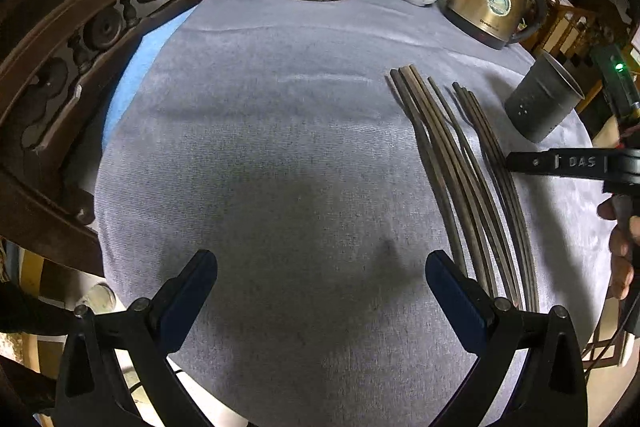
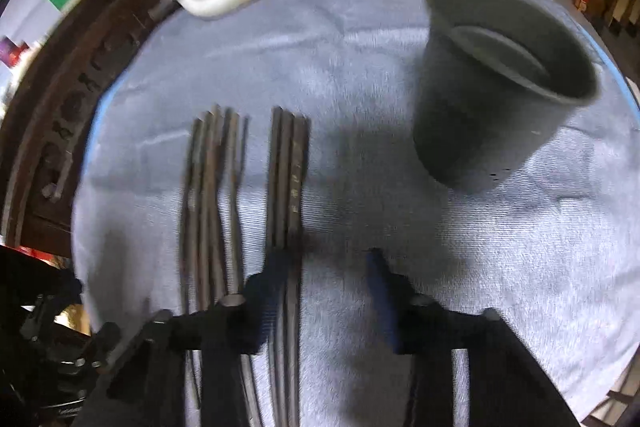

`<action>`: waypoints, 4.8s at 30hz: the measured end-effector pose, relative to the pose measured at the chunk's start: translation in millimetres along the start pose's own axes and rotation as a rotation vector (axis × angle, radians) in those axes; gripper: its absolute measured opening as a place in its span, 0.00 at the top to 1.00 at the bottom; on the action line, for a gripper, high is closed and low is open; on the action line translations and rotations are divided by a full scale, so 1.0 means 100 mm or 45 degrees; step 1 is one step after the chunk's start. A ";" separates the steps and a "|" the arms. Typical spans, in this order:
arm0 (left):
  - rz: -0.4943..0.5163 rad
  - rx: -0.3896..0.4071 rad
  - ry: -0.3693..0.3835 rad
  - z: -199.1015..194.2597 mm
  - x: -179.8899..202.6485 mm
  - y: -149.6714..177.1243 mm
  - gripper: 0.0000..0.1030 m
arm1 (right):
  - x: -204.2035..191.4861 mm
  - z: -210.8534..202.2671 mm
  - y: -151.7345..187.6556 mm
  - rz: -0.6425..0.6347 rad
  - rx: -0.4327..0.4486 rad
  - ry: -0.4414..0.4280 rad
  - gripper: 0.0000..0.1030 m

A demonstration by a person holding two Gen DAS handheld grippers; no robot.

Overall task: Organize utensils
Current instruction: 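Close the right tool on one dark chopstick while the left tool grasps another, then lift both held chopsticks up off the cloth, then carry both chopsticks over the grey metal cup and lower them in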

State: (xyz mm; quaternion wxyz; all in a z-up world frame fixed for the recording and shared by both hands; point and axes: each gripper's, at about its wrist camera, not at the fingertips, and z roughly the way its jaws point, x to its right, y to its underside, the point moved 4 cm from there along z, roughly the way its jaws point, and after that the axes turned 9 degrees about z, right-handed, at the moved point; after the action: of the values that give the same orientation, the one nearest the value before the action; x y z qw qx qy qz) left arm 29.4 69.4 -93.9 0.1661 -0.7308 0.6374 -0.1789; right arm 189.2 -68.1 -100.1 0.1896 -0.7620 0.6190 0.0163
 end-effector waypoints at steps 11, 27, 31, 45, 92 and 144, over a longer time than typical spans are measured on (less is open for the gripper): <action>-0.016 -0.018 0.052 0.12 0.01 -0.04 0.00 | -0.12 0.06 -0.01 -0.022 -0.024 0.034 0.64; -0.035 -0.079 0.045 0.18 0.11 -0.32 0.00 | -0.09 0.21 -0.12 -0.042 -0.060 0.037 0.89; -0.059 -0.169 0.077 0.29 0.17 -0.44 0.08 | 0.11 0.16 -0.07 -0.019 -0.072 0.010 0.91; -0.048 -0.363 0.040 0.60 0.54 -0.79 0.47 | 0.57 0.04 0.17 -0.008 -0.055 -0.117 0.92; -0.059 -0.045 0.217 0.00 -0.34 -1.21 0.95 | 0.46 -0.89 0.18 0.048 0.225 -0.164 0.94; -0.092 1.039 0.195 -1.77 0.35 -1.23 0.93 | 0.91 -2.68 0.63 0.129 1.273 -0.124 0.94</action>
State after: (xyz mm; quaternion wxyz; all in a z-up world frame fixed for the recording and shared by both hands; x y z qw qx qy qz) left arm 57.2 48.3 122.1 0.3877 -0.6114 0.4988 -0.4765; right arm 94.7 -246.5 107.5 0.5590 -0.5452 0.5777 -0.2376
